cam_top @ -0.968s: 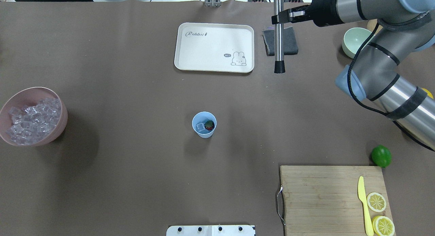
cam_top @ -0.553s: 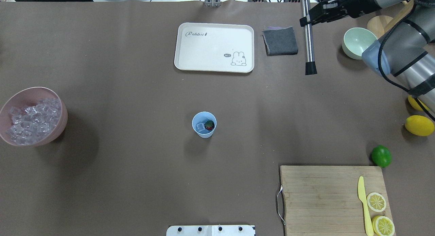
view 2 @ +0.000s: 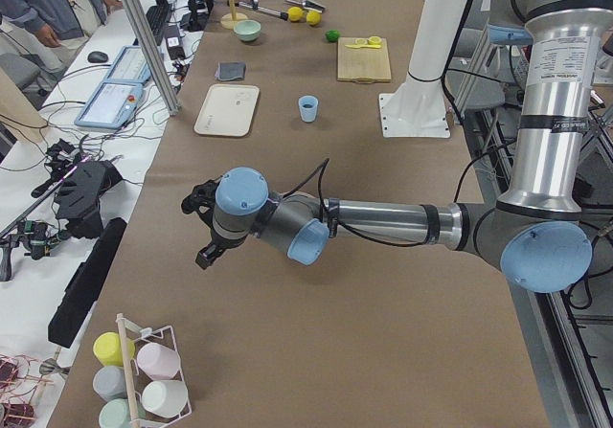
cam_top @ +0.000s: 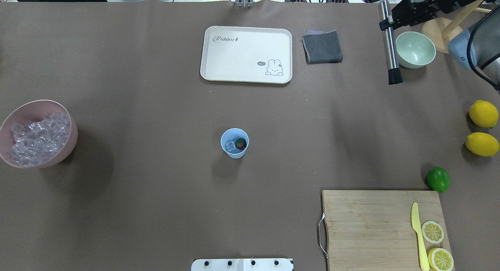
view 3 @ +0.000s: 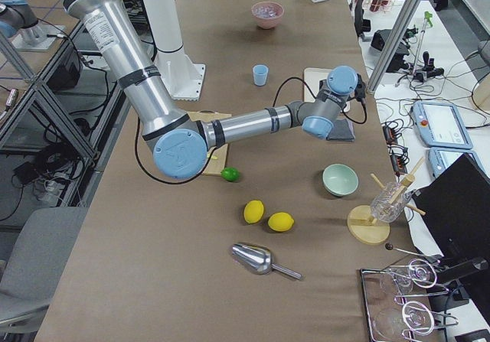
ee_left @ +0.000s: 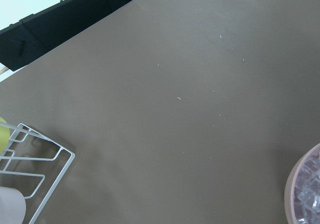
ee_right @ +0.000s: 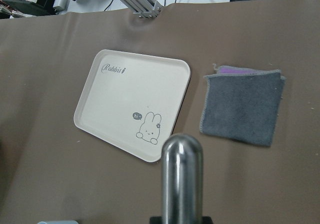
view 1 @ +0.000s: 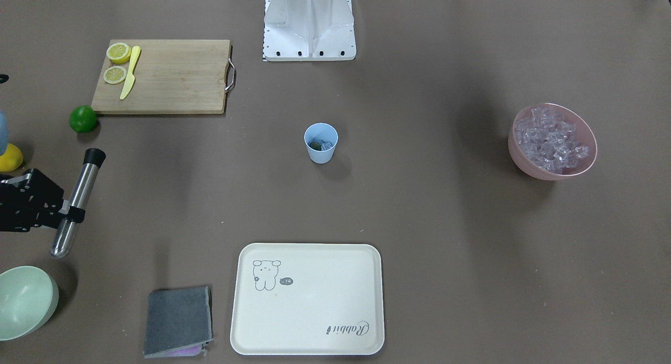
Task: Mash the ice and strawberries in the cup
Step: 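Carry the pestle with the right gripper toward the pale green bowl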
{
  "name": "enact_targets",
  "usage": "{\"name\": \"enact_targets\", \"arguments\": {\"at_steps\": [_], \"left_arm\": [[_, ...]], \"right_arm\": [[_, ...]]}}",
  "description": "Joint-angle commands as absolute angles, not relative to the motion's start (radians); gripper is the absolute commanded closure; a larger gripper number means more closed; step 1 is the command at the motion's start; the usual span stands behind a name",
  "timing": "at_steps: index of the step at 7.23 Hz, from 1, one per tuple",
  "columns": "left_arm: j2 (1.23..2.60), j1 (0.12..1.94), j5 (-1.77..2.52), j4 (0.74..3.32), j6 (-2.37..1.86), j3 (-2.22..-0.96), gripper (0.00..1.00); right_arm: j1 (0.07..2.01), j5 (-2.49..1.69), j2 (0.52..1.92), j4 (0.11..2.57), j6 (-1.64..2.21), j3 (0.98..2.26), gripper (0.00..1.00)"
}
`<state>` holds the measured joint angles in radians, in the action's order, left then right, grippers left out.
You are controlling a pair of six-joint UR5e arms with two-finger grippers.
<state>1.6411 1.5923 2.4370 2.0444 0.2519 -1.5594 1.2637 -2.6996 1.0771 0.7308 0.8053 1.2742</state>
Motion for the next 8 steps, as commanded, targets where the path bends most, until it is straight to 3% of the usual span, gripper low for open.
{"name": "enact_targets", "arguments": {"at_steps": [1,8], "left_arm": [[1.652,1.592,2.383,2.045,0.253,-1.571,0.03],[1.672,1.557,2.358,2.040,0.250,-1.592,0.03]], "right_arm": [[1.255,-2.709,1.100,0.827,0.726,1.238,1.00],[1.135,-2.553,1.187,0.867,0.726,1.233,1.00]]}}
